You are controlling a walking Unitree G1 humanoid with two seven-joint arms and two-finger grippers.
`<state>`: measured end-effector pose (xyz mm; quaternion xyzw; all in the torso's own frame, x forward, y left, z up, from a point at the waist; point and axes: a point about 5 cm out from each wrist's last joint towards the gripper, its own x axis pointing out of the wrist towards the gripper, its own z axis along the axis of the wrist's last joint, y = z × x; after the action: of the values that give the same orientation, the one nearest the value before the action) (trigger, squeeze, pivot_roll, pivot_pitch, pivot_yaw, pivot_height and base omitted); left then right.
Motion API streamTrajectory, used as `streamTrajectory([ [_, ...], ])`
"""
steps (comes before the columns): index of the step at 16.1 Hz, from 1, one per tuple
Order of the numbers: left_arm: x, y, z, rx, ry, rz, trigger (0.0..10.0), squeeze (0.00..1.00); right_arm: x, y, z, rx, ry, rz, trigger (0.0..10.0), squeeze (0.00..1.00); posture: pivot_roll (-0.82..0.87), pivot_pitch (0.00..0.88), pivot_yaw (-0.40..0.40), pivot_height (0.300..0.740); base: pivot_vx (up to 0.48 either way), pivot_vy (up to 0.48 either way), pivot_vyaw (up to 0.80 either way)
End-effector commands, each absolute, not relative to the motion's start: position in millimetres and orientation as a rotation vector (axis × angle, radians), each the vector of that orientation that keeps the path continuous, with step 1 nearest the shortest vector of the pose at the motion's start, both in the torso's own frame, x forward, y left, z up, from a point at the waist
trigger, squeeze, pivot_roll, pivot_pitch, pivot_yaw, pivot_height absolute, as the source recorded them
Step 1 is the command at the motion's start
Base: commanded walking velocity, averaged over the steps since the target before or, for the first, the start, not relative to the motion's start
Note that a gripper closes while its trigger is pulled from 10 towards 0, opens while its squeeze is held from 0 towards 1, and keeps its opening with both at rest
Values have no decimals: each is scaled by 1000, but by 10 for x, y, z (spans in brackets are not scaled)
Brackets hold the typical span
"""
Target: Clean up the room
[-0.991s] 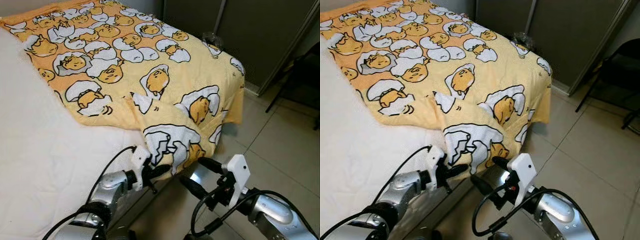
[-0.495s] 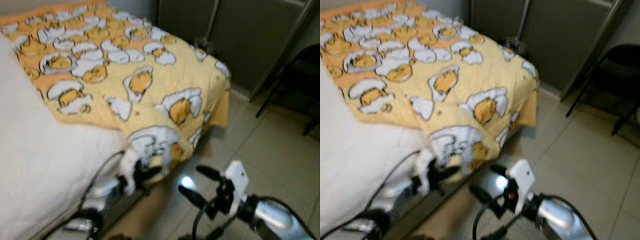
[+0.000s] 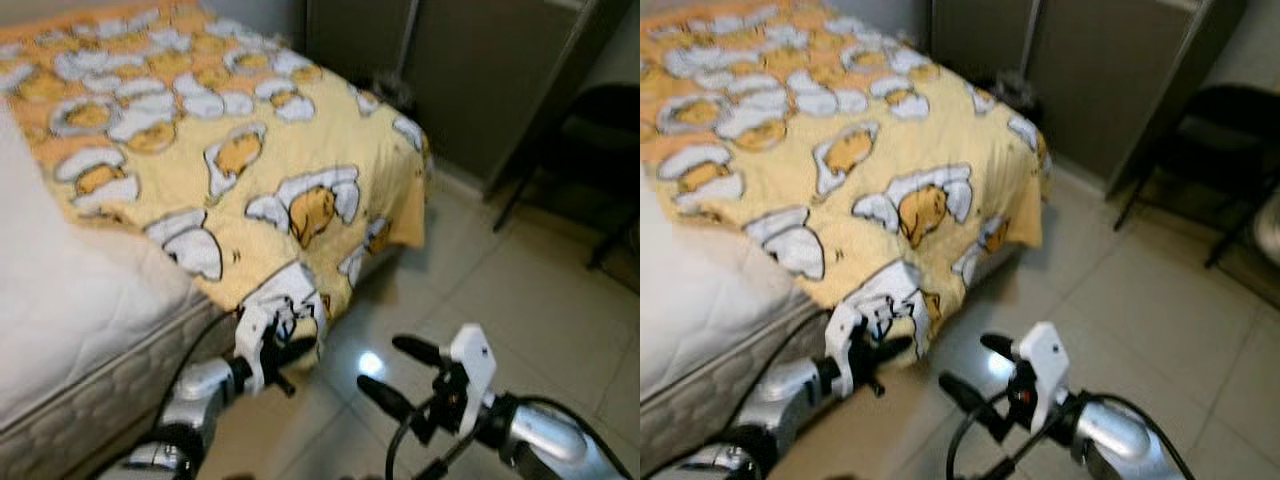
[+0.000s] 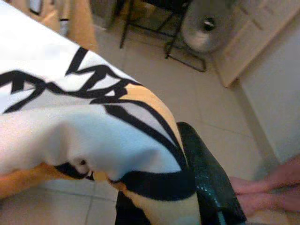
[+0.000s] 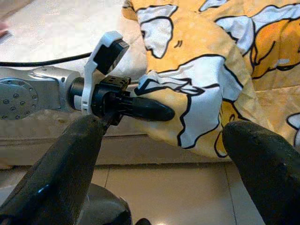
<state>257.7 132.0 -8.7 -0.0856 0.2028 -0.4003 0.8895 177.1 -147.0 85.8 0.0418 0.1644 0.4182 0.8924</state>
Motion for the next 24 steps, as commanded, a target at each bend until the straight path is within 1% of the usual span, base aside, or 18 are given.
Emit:
streamTrajectory([
  [1, 2594, 1325, -79, -159, 426, -828, 0, 0, 1777, -1473, 876, 89, 335, 863, 10000, 0, -124, 50, -1, 740, 0, 0, 0],
  [5, 2531, 1452, -128, -90, 448, -814, 0, 0, 1776, -1472, 862, 94, 341, 855, 10000, 0, -125, 50, 1, 740, 0, 0, 0],
  [9, 2510, 1457, -142, -86, 447, -812, 0, 0, 1755, -1452, 897, 77, 343, 911, 10000, 0, -119, 49, -2, 740, 0, 0, 0],
  [17, 2433, 1600, -205, -67, 477, -762, 0, 0, 1746, -1443, 880, 81, 352, 926, 10000, 0, -117, 46, 1, 740, 0, -462, 0],
  [19, 2457, 1624, -209, -32, 492, -729, 0, 0, 1753, -1452, 868, 80, 354, 923, 10000, 0, -113, 40, -1, 740, 0, -480, 0],
  [20, 2489, 1606, -196, -20, 490, -719, 667, 0, 1759, -1454, 869, 80, 351, 921, 10000, 0, -111, 36, 0, 740, 0, 0, 0],
  [21, 2517, 1579, -194, 7, 500, -710, 8353, 0, 1761, -1454, 870, 79, 348, 922, 10000, 0, -111, 33, 0, 740, 0, 0, 0],
  [22, 2532, 1553, -179, 11, 485, -713, 10000, 0, 1758, -1453, 866, 79, 349, 924, 10000, 0, -111, 30, 0, 740, 0, 0, 0],
  [24, 2541, 1557, -195, 72, 497, -685, 10000, 0, 1753, -1455, 859, 77, 350, 926, 10000, 0, -115, 26, 2, 740, 0, 0, 0],
])
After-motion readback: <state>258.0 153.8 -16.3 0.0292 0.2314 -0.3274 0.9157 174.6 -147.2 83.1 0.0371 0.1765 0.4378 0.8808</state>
